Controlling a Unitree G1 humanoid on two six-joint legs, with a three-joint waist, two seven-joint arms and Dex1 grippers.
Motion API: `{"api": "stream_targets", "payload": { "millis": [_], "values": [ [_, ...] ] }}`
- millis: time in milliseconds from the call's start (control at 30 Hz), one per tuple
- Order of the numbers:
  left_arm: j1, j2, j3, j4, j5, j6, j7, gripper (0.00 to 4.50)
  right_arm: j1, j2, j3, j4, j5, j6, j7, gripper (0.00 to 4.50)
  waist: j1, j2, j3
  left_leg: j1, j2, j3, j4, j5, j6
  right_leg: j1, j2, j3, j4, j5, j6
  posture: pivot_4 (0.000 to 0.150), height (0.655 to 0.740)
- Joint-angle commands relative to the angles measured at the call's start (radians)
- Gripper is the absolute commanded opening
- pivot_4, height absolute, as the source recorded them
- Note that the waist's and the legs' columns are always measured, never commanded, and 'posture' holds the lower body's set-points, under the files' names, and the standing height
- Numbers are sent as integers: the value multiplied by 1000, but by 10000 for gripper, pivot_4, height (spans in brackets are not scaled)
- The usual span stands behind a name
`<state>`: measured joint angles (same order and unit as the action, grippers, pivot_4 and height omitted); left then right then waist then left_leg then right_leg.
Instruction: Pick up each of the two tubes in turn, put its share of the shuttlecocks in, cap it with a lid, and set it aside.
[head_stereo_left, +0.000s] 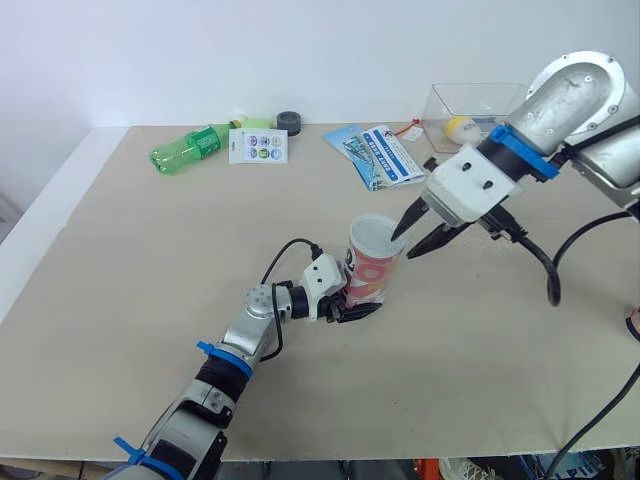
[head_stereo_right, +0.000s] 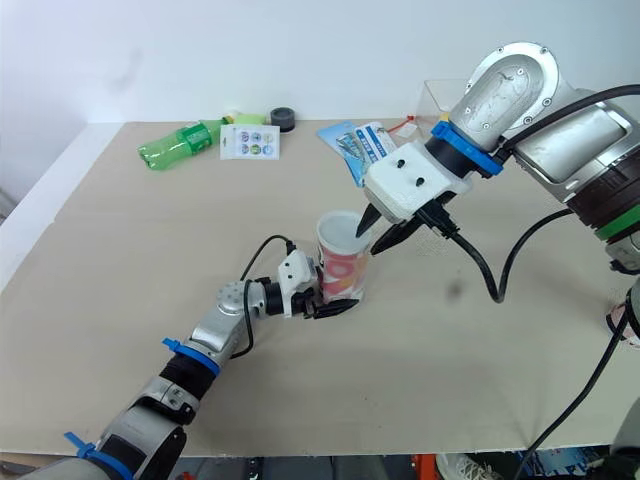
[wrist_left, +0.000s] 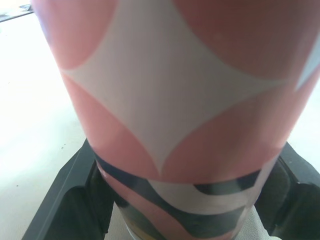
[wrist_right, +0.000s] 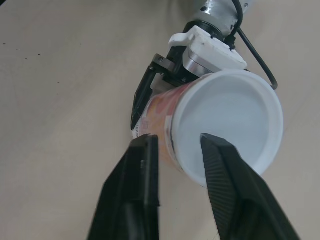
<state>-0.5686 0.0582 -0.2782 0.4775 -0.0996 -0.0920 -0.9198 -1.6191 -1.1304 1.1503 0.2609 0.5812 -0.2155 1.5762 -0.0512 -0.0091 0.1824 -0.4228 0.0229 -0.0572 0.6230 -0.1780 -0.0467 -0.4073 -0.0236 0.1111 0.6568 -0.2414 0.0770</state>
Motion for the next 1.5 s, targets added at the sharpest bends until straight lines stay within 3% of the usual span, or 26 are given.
{"api": "stream_targets", "payload": {
  "millis": [33,167,300,400,533,800,1500],
  "values": [
    [19,10,-3,6,2,28,-2,30602,-30,-17,-31,-5,26,8,38,12792,0,0,0,0,0,0,0,0,0,0,0,0,0,0,0,1500,7400],
    [13,13,0,10,2,29,-5,30602,-22,-4,-90,9,81,77,38,12792,0,0,0,0,0,0,0,0,0,0,0,0,0,0,0,1500,7400],
    [8,16,1,15,8,20,-2,30602,17,41,-242,66,195,263,38,12792,0,0,0,1,0,0,1,0,0,0,0,0,3,0,-3,1500,7400],
    [8,18,2,15,8,19,-2,30602,69,87,-388,120,185,395,38,12792,0,-1,0,1,-1,-1,2,0,0,0,0,0,7,0,-5,1500,7400],
    [10,20,3,13,6,20,-3,30602,187,140,-547,136,105,466,9,298,0,-1,0,1,-1,-1,4,0,0,0,1,0,8,-1,-4,1500,7400],
    [21,31,-1,-4,7,27,-9,30602,419,202,-748,-1,-7,537,-65,298,-2,1,-1,1,0,-1,5,0,0,-1,1,0,9,-2,-2,1500,7400],
    [33,33,-6,-30,4,38,-1,30602,501,368,-835,-34,-211,592,-37,298,-2,1,-1,1,0,-2,7,0,0,0,3,0,9,-2,1,1500,7400]
  ]
}}
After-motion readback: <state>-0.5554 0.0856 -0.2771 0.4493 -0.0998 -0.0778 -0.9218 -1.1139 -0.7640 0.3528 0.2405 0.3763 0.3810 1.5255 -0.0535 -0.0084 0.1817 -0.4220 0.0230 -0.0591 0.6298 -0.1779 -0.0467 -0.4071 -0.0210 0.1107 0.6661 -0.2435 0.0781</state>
